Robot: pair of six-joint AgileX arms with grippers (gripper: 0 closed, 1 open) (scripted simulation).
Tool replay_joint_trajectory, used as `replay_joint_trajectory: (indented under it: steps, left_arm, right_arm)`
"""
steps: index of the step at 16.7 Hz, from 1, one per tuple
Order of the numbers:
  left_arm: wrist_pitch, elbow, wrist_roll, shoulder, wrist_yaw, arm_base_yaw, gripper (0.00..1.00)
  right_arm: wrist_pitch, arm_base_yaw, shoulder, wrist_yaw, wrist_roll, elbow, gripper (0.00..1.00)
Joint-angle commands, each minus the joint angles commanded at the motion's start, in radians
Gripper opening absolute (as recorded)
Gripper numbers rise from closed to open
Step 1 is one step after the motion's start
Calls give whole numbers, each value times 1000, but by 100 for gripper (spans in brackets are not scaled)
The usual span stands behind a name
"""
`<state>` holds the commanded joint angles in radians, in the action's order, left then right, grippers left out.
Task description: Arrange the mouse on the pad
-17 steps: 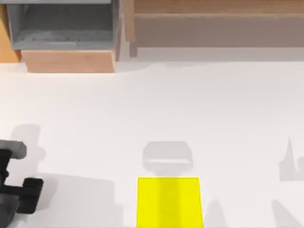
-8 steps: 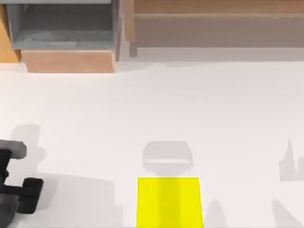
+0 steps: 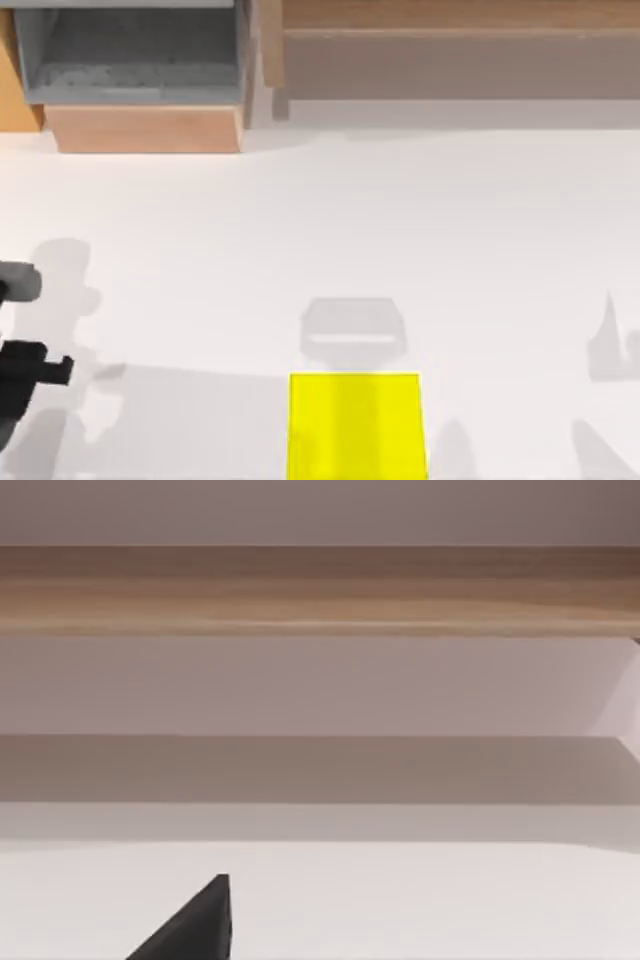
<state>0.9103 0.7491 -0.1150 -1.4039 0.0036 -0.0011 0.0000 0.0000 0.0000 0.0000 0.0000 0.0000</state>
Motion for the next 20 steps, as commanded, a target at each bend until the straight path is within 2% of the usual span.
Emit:
replay_joint_trajectory:
  steps: [5,13,16,20]
  left_arm:
    - [217,136,4,94,0,-3,0]
    - [231,156,-28,82,-1,-20,0]
    - [243,209,-154,21,0,-91,0]
    - [262,312,-462,-106,2,-244,0]
  right_arm:
    - [0,0,0,0,0,0,100]
    - [0,0,0,0,0,0,100]
    - [0,0,0,0,0,0,100]
    - [0,0,0,0,0,0,100]
